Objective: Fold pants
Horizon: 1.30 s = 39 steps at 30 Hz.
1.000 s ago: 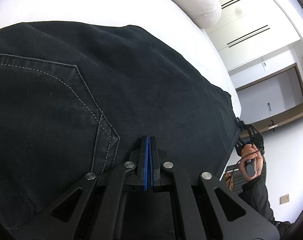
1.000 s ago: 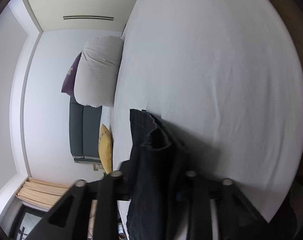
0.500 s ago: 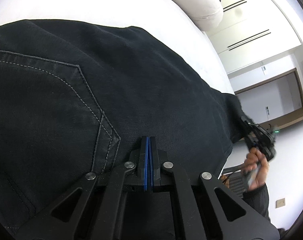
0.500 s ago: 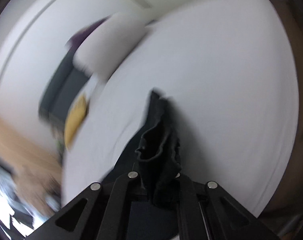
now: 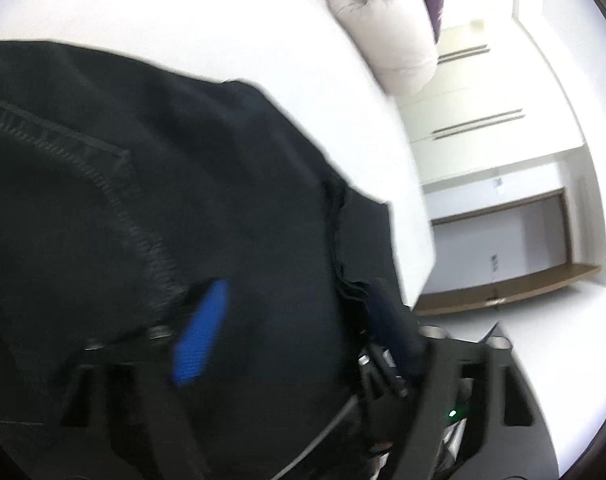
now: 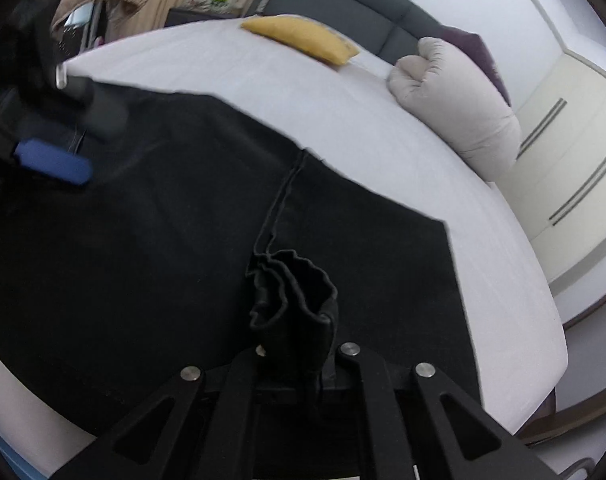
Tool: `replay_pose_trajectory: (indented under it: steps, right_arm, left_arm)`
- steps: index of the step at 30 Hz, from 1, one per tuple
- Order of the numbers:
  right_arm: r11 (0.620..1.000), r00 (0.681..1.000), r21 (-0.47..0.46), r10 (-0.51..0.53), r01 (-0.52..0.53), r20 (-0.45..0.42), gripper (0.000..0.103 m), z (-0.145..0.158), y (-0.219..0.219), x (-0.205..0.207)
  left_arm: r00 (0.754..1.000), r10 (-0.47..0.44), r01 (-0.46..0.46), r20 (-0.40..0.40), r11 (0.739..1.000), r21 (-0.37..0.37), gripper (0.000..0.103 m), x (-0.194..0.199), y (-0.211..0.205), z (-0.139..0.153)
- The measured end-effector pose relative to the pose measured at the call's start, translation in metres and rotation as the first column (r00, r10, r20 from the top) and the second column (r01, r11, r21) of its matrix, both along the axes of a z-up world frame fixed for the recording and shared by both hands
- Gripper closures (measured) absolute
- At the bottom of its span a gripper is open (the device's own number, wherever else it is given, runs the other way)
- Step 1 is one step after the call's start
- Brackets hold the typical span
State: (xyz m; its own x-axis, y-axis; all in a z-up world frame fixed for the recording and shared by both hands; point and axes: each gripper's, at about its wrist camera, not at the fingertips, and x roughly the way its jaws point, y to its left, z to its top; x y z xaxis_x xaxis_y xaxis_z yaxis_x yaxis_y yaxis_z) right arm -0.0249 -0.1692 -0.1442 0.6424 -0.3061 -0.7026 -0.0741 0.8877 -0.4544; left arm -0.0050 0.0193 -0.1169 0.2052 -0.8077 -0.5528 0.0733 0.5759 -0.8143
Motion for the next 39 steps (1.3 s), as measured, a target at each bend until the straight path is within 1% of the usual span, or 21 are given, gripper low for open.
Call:
replay_pose_trajectory:
  steps: [1,2,4,7,12,14,15,16,17,18,19,21,25,29,31,38,39]
  right_arm:
    - [1.0,1.0,-0.027,0.006,-0.006,0.013,0.098,0.003,0.001,-0.002]
    - [0.998,0.999,-0.059,0.02,-0.018,0.03,0.098,0.008,0.005,-0.005]
    - [0.996,0.998,-0.081,0.04,-0.036,0.056,0.098,0.017,0.012,-0.01]
    - [0.989,0.993,-0.128,0.082,-0.071,0.081,0.098,0.024,0.029,-0.019]
    - [0.984,0.986,-0.127,0.136,-0.123,0.098,0.098,0.035,0.058,-0.029]
    - [0.98,0.981,-0.134,0.162,-0.148,0.103,0.098,0.038,0.07,-0.034]
    - [0.978,0.98,-0.135,0.172,-0.158,0.101,0.098,0.038,0.073,-0.034]
    - [0.976,0.979,-0.137,0.182,-0.168,0.097,0.098,0.037,0.076,-0.034]
    - [0.974,0.977,-0.143,0.192,-0.178,0.092,0.098,0.036,0.08,-0.035]
    - [0.971,0.976,-0.145,0.201,-0.188,0.086,0.098,0.035,0.084,-0.035]
    - [0.97,0.975,-0.143,0.209,-0.196,0.078,0.098,0.033,0.088,-0.035]
    - [0.968,0.973,-0.136,0.221,-0.211,0.07,0.098,0.034,0.094,-0.036]
    - [0.96,0.965,-0.131,0.258,-0.249,0.053,0.097,0.032,0.105,-0.035]
    - [0.95,0.957,-0.127,0.29,-0.283,0.032,0.097,0.027,0.121,-0.033]
    - [0.948,0.954,-0.121,0.3,-0.295,0.022,0.097,0.023,0.124,-0.031]
    - [0.938,0.945,-0.123,0.325,-0.325,-0.025,0.097,0.012,0.131,-0.027]
    - [0.937,0.944,-0.121,0.327,-0.329,-0.03,0.096,0.009,0.132,-0.027]
  left_arm:
    - [1.0,0.003,-0.003,-0.011,1.0,-0.012,0.014,0.003,-0.002,0.001]
    - [1.0,0.005,-0.005,-0.027,1.0,-0.025,0.013,0.006,-0.005,0.001]
    - [0.998,0.002,-0.006,-0.067,0.998,-0.068,0.013,0.016,-0.011,0.0]
    - [0.992,-0.02,0.007,-0.122,0.994,-0.113,0.013,0.028,-0.021,-0.001]
    - [0.985,-0.071,0.055,-0.156,0.993,-0.1,0.013,0.043,-0.034,-0.004]
    - [0.98,-0.09,0.074,-0.176,0.993,-0.092,0.015,0.047,-0.036,-0.007]
    - [0.981,-0.099,0.085,-0.17,0.993,-0.087,0.021,0.049,-0.037,-0.006]
    - [0.982,-0.113,0.102,-0.153,0.992,-0.074,0.044,0.05,-0.038,-0.004]
    - [0.981,-0.129,0.122,-0.143,0.991,-0.058,0.059,0.052,-0.039,-0.002]
    - [0.979,-0.149,0.147,-0.137,0.989,-0.021,0.082,0.054,-0.04,0.0]
    - [0.98,-0.154,0.155,-0.129,0.988,0.001,0.084,0.056,-0.039,0.001]
    - [0.982,-0.165,0.17,-0.094,0.985,0.044,0.095,0.057,-0.034,0.006]
    - [0.982,-0.184,0.189,-0.052,0.976,0.109,0.097,0.055,-0.026,0.014]
    - [0.983,-0.181,0.185,-0.04,0.97,0.159,0.097,0.054,-0.017,0.015]
    - [0.984,-0.177,0.181,-0.039,0.968,0.174,0.097,0.053,-0.014,0.013]
    - [0.984,-0.172,0.179,-0.051,0.962,0.208,0.097,0.06,-0.023,-0.003]
    - [0.983,-0.174,0.181,-0.053,0.96,0.212,0.097,0.056,-0.012,-0.005]
